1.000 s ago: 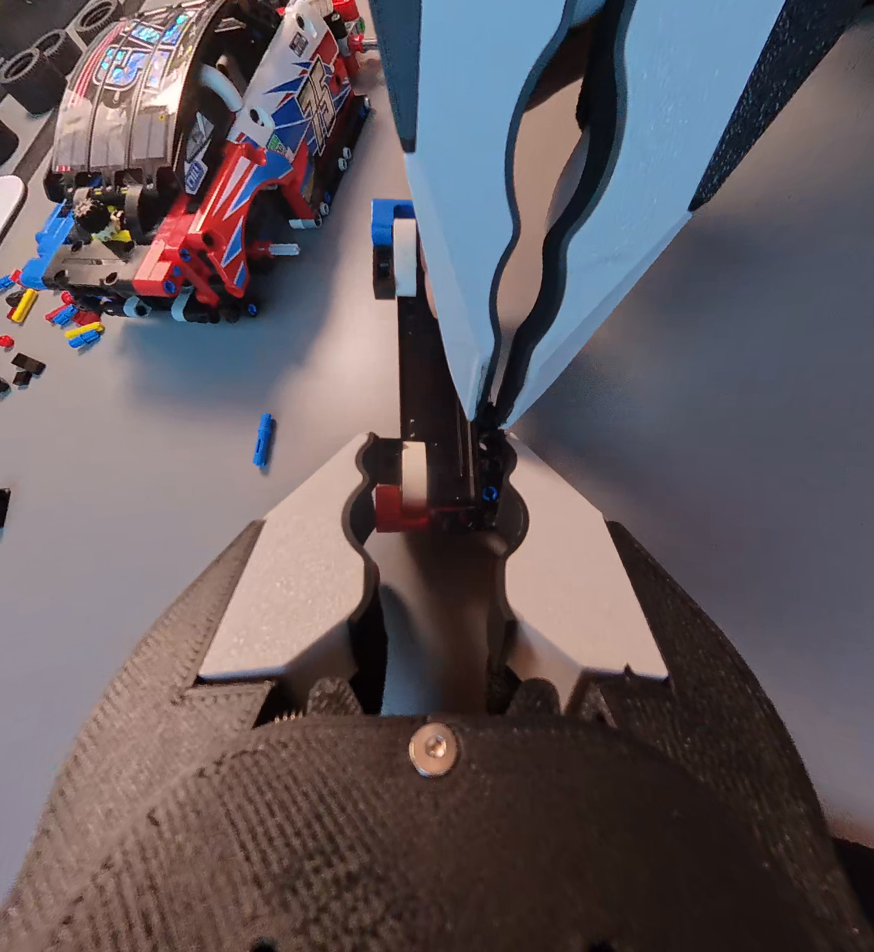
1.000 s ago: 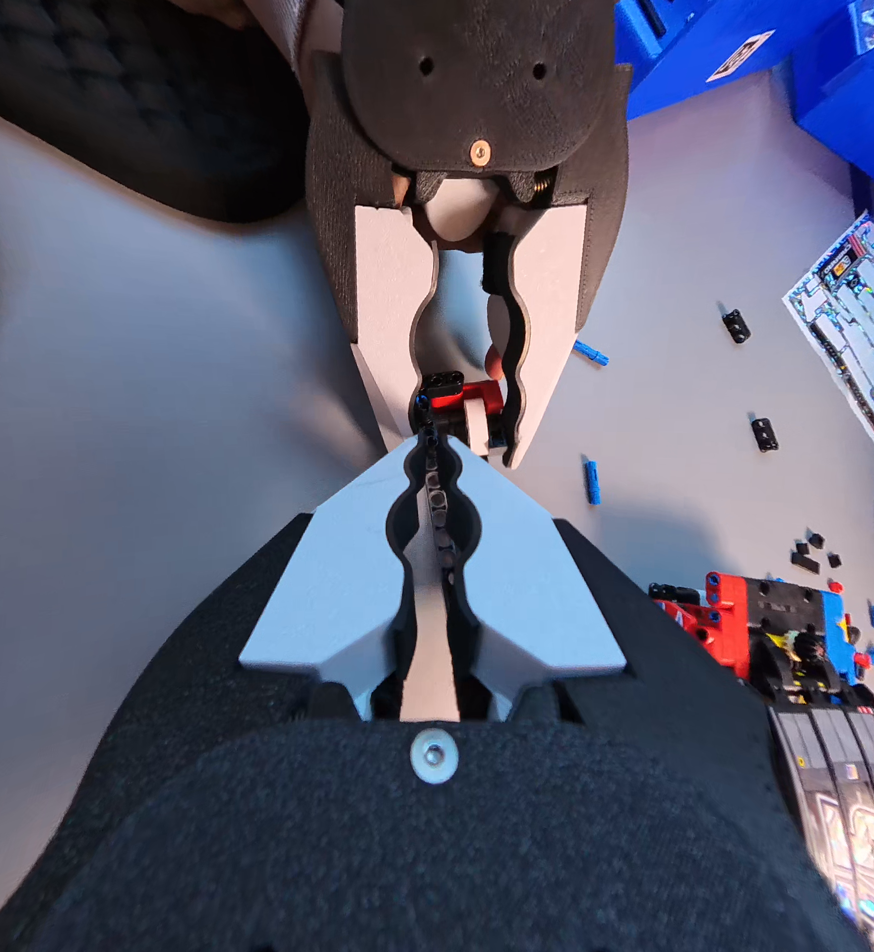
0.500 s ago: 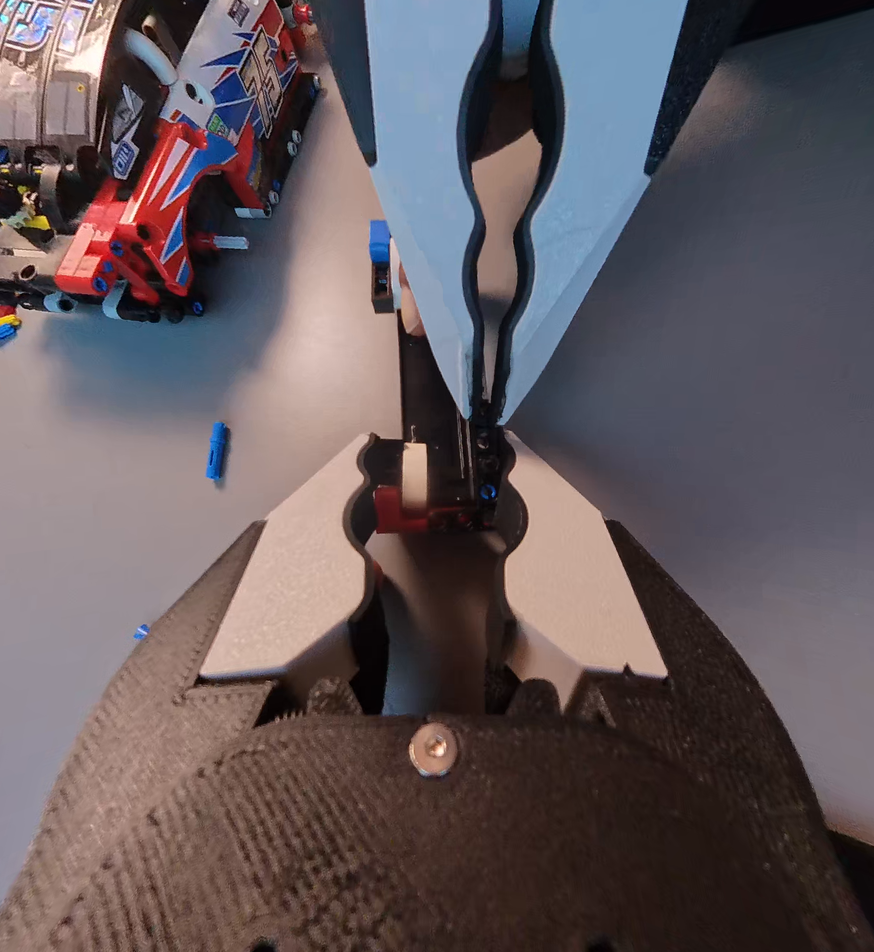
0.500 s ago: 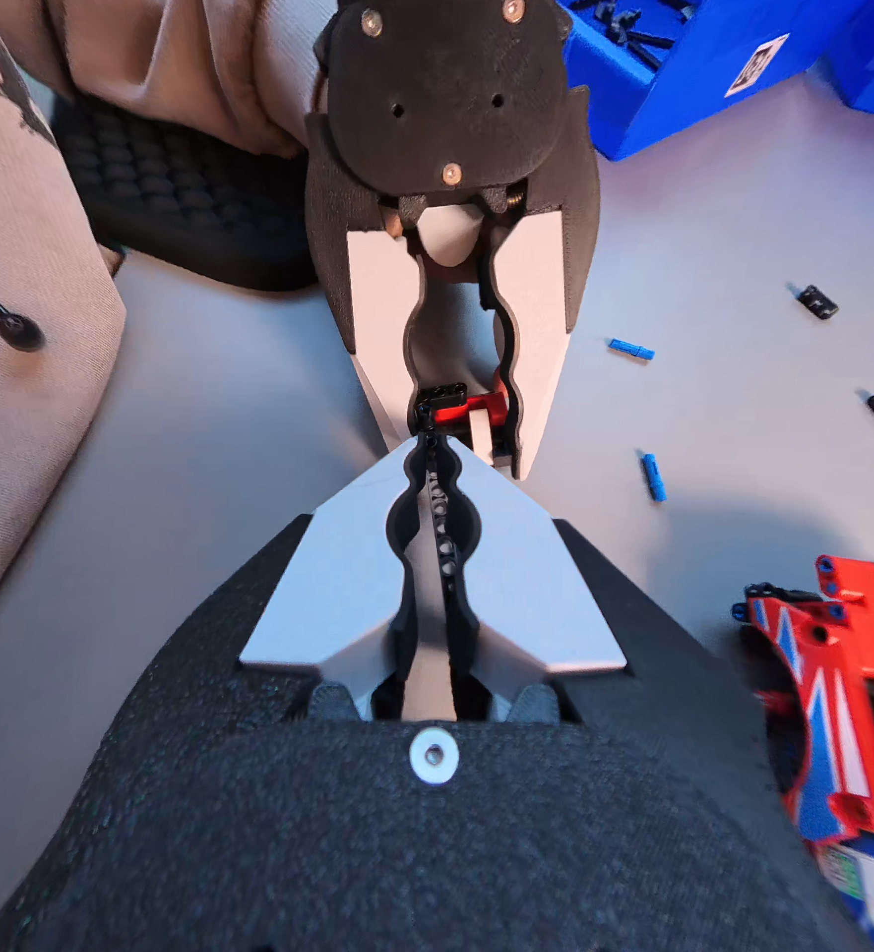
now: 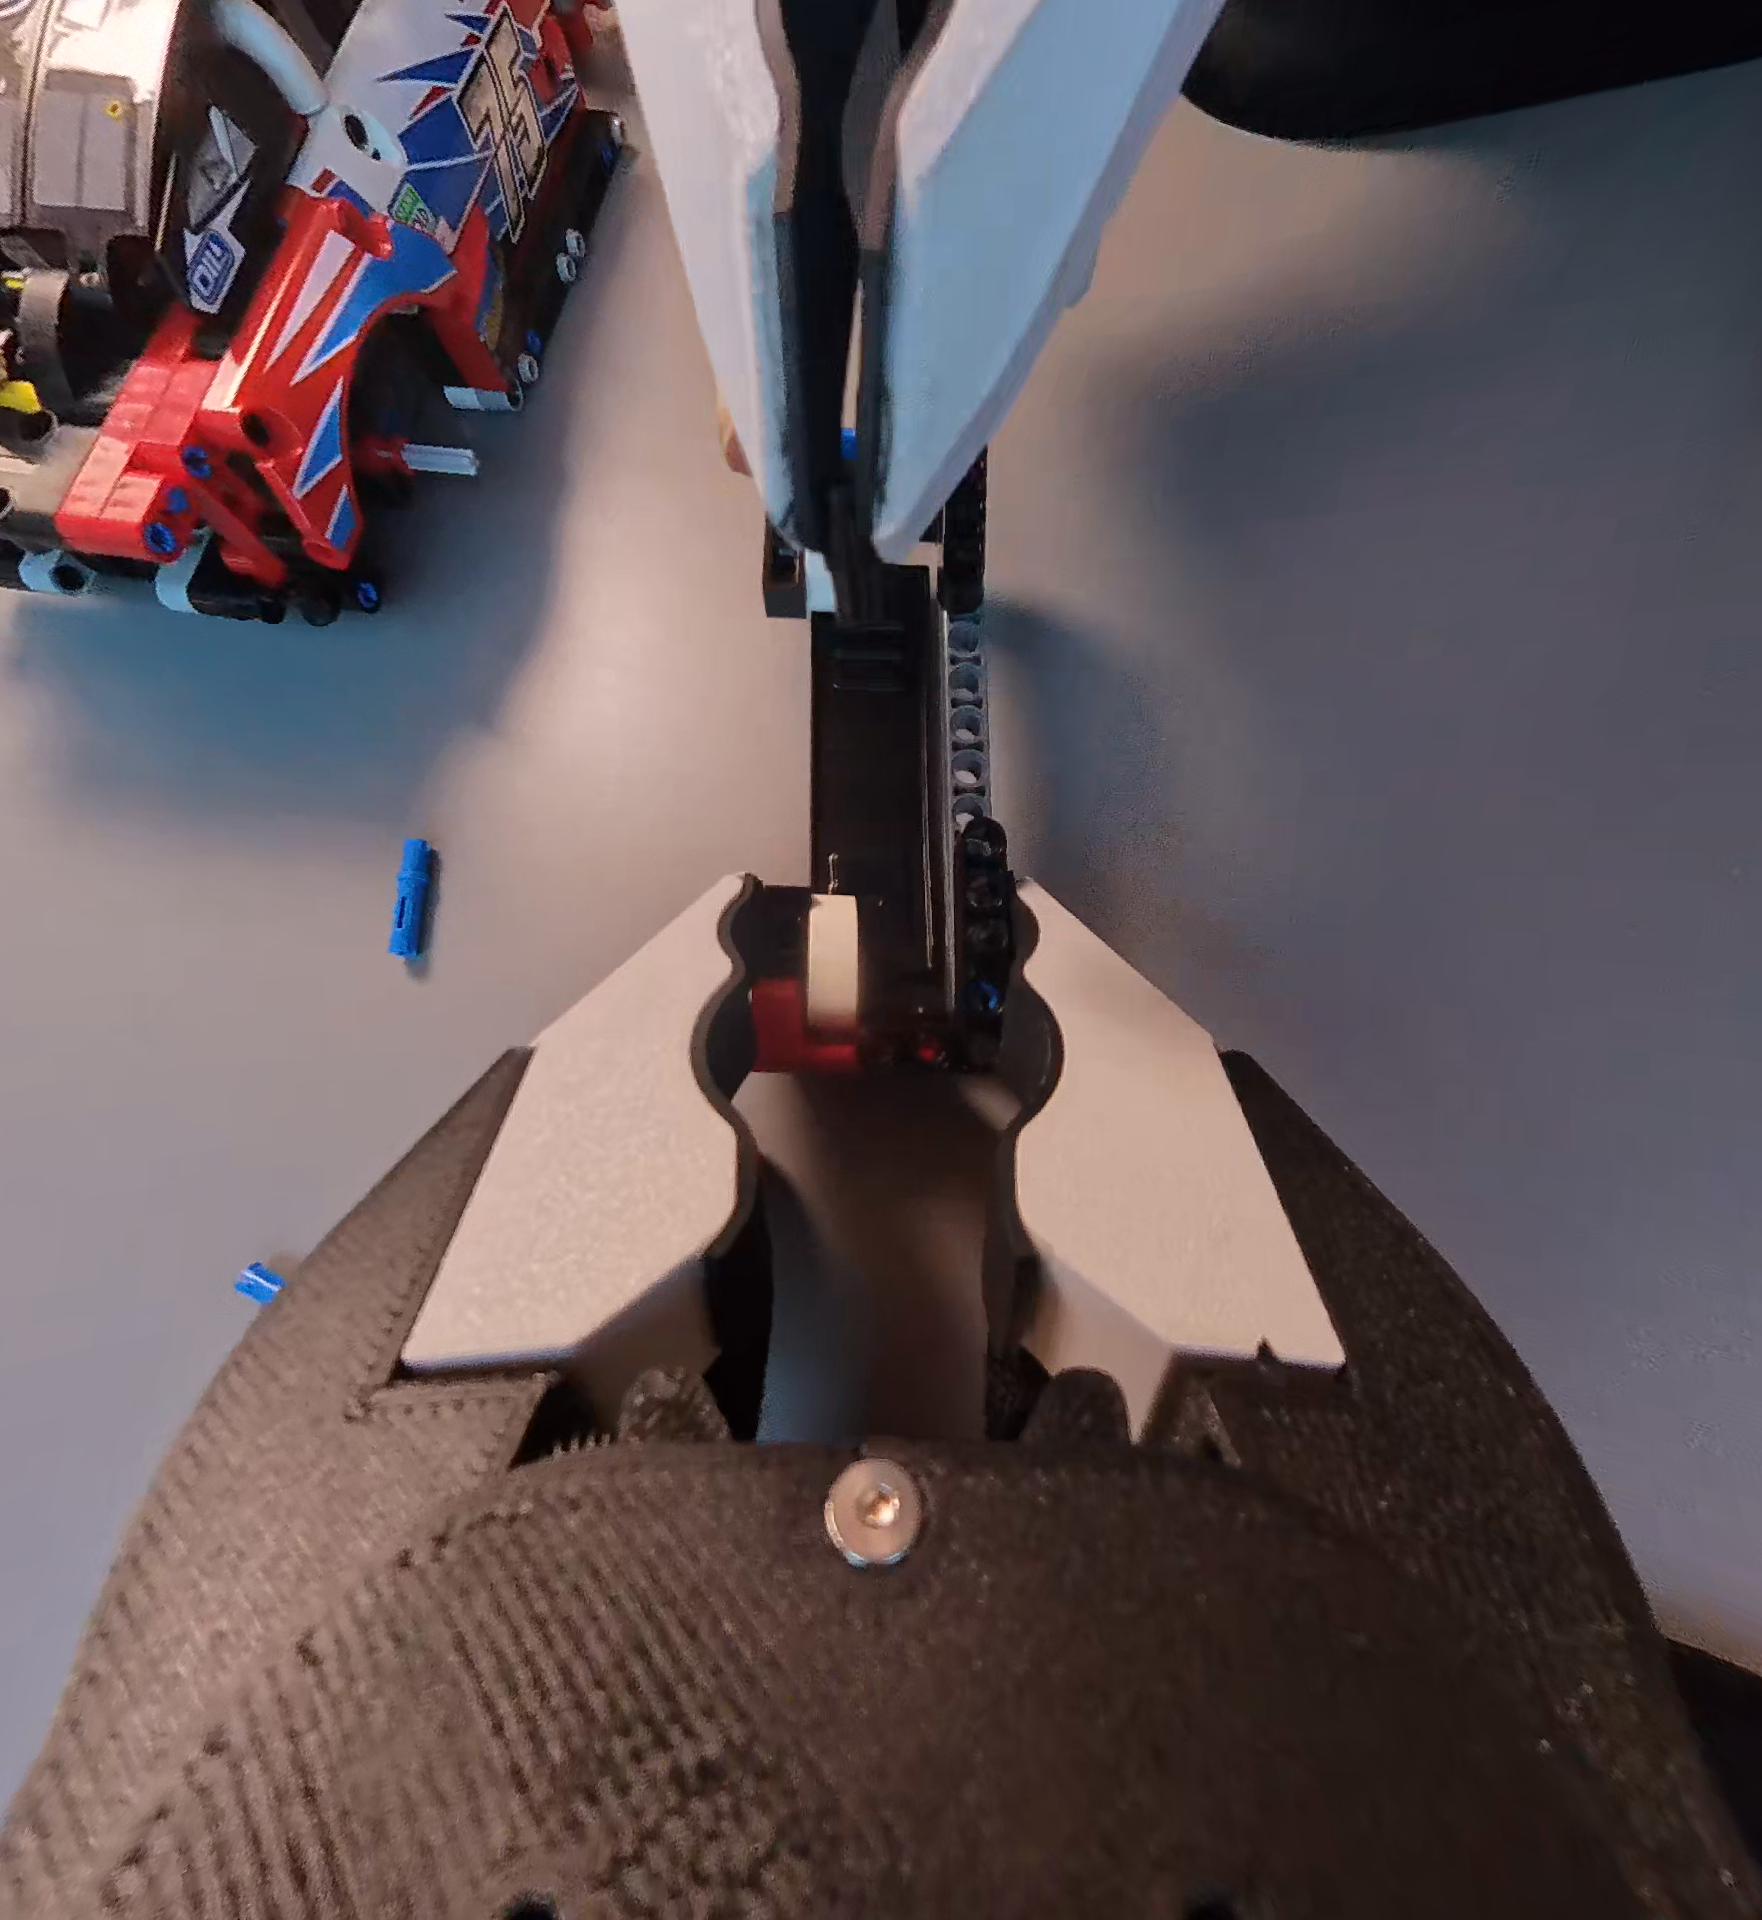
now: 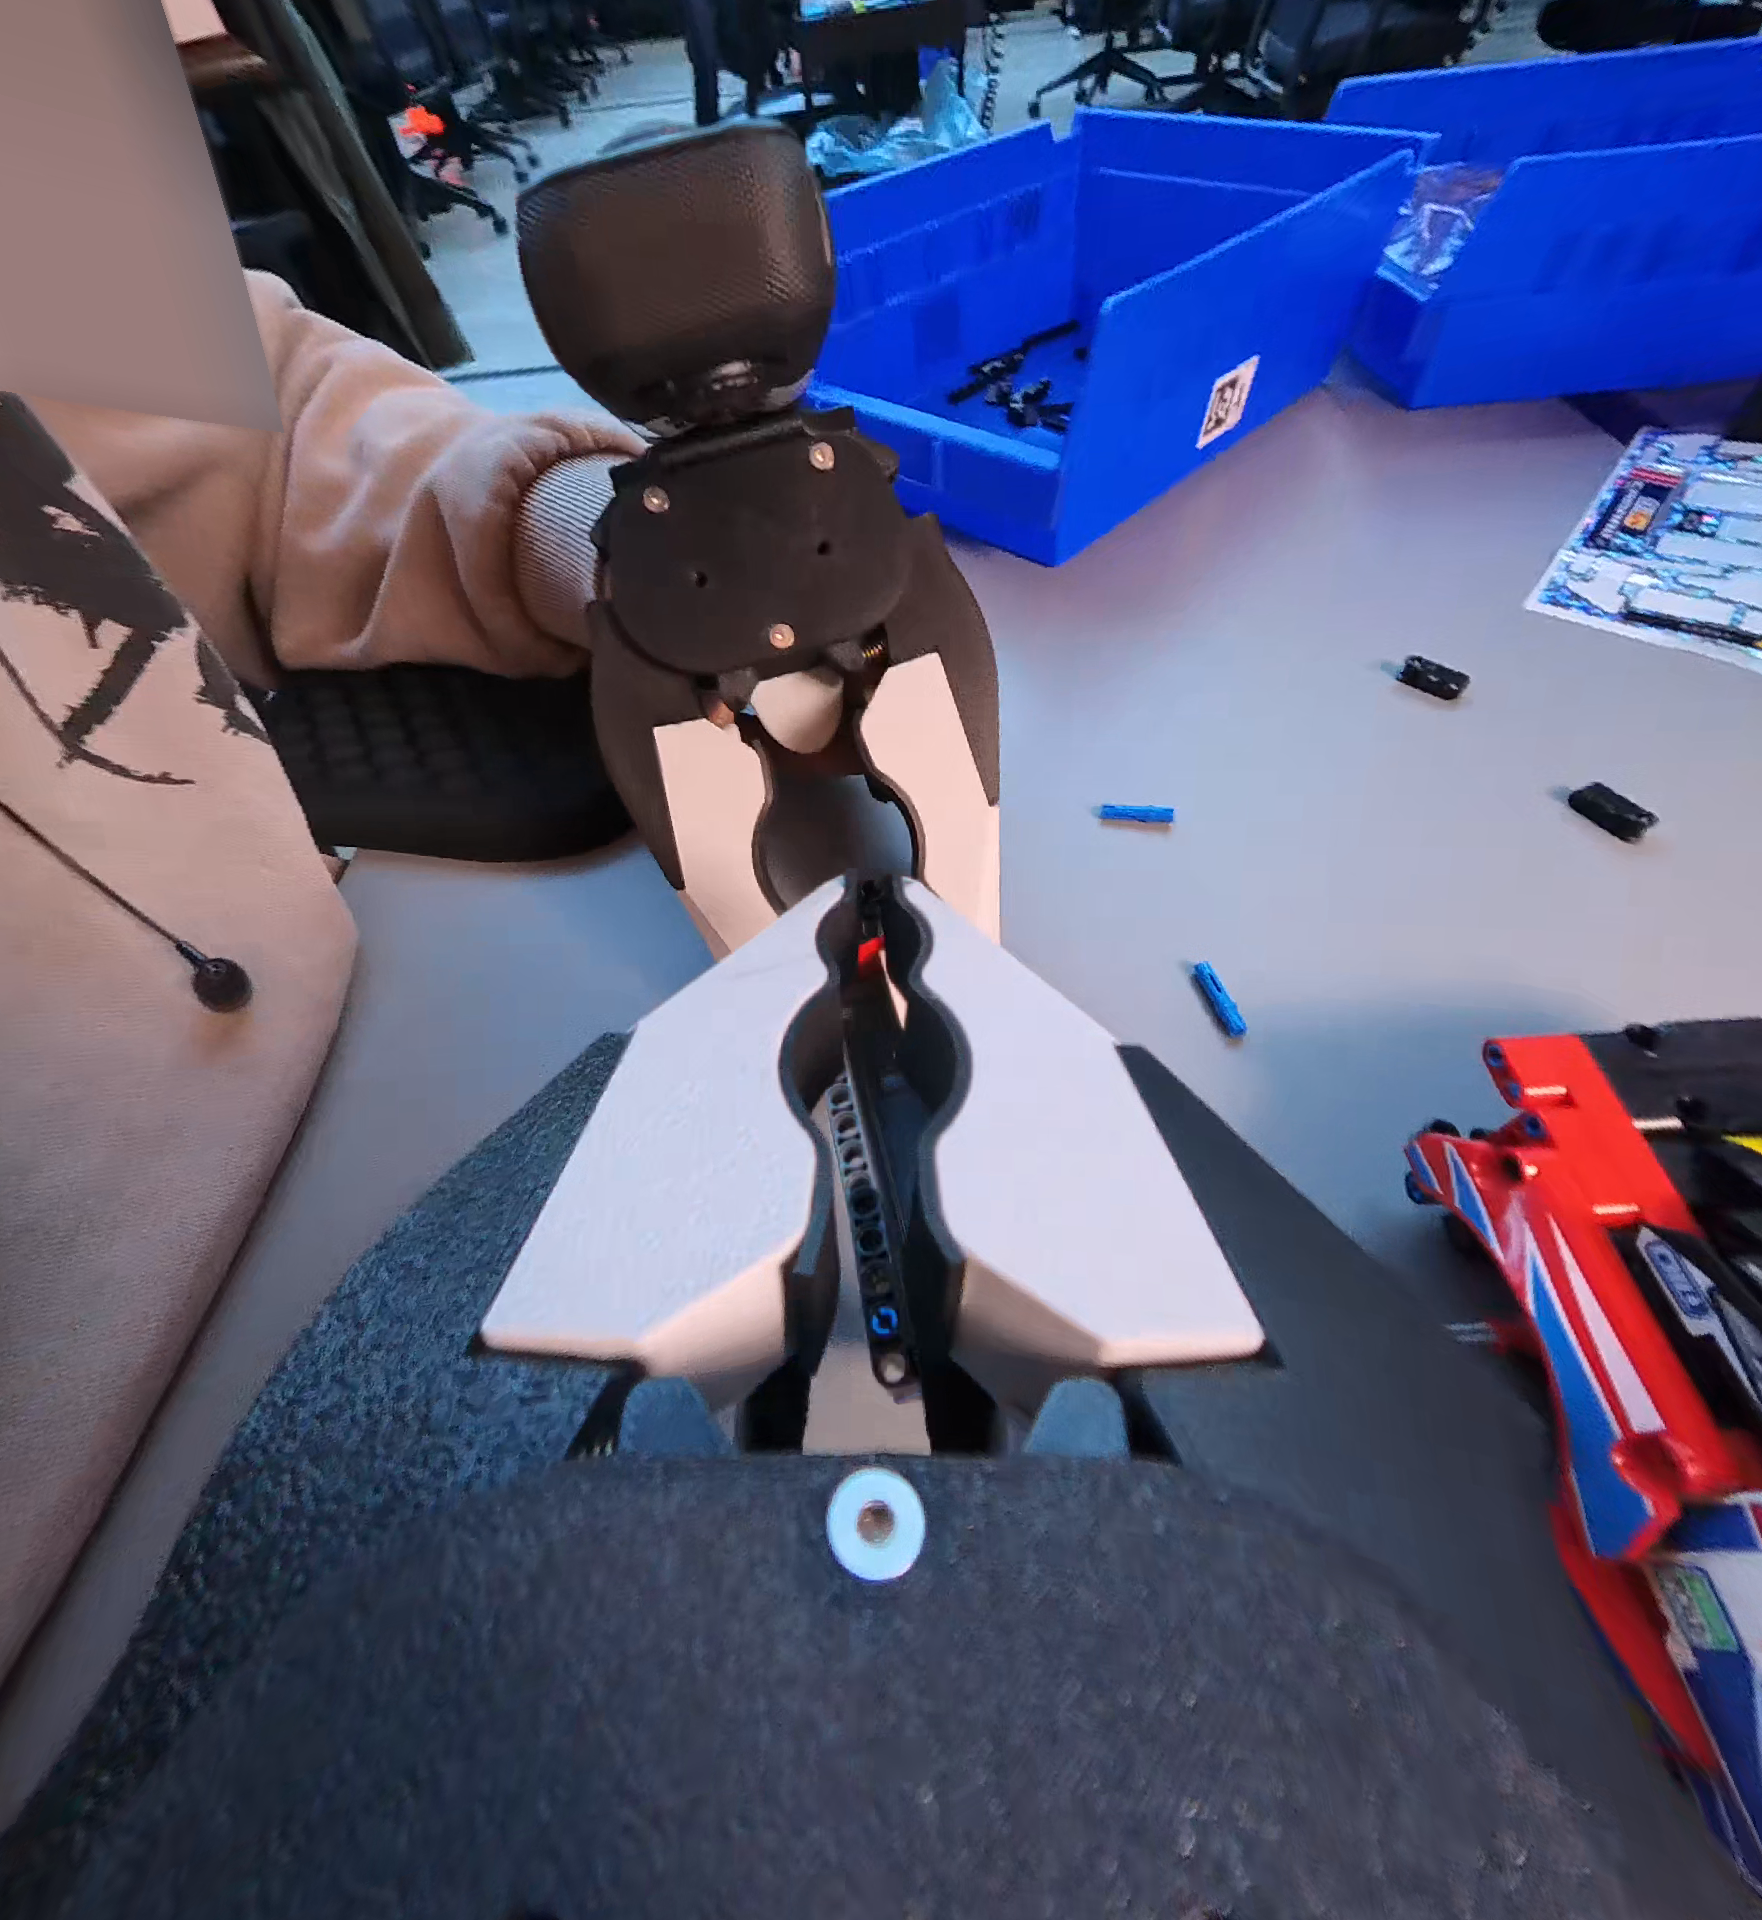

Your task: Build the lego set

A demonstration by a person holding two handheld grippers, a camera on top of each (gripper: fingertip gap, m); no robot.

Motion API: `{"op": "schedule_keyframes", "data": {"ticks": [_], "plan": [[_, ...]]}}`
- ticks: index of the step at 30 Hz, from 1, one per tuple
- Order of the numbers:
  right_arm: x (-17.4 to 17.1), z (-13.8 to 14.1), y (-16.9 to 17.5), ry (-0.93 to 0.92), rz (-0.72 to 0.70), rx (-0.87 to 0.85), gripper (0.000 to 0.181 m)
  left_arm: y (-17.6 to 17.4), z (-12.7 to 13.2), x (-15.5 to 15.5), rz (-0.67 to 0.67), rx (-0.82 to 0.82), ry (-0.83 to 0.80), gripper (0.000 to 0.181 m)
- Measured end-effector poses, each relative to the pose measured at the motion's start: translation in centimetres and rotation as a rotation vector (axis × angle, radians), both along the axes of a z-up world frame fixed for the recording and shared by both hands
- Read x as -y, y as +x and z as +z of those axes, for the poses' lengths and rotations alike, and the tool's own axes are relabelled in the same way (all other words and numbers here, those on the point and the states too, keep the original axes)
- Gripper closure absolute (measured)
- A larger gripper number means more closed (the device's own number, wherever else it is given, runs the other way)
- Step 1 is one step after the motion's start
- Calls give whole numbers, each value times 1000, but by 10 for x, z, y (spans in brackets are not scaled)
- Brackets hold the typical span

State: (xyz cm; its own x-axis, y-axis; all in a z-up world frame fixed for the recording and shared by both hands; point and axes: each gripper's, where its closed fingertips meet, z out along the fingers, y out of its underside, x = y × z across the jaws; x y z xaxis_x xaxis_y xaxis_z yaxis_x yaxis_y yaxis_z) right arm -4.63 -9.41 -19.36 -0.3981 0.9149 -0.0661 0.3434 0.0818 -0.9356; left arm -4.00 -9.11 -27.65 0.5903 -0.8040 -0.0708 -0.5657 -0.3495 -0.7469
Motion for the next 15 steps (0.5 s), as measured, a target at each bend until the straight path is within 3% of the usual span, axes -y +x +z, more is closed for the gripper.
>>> {"op": "schedule_keyframes", "data": {"ticks": [5, 9, 12, 15], "plan": [[9, -7, -1, 117, -24, 46, 181, -1, 0, 0, -11, 21, 10, 136], [-9, 2, 7, 83, -123, 39, 180, -7, 2, 5, -13, 44, 10, 119], [-5, 2, 30, 66, -98, 45, 180, -12, 3, 6, -4, 49, 8, 137], [1, -18, 51, 218, -84, 82, 180, -12, 11, 7, 16, 183, -109, 137]]}}
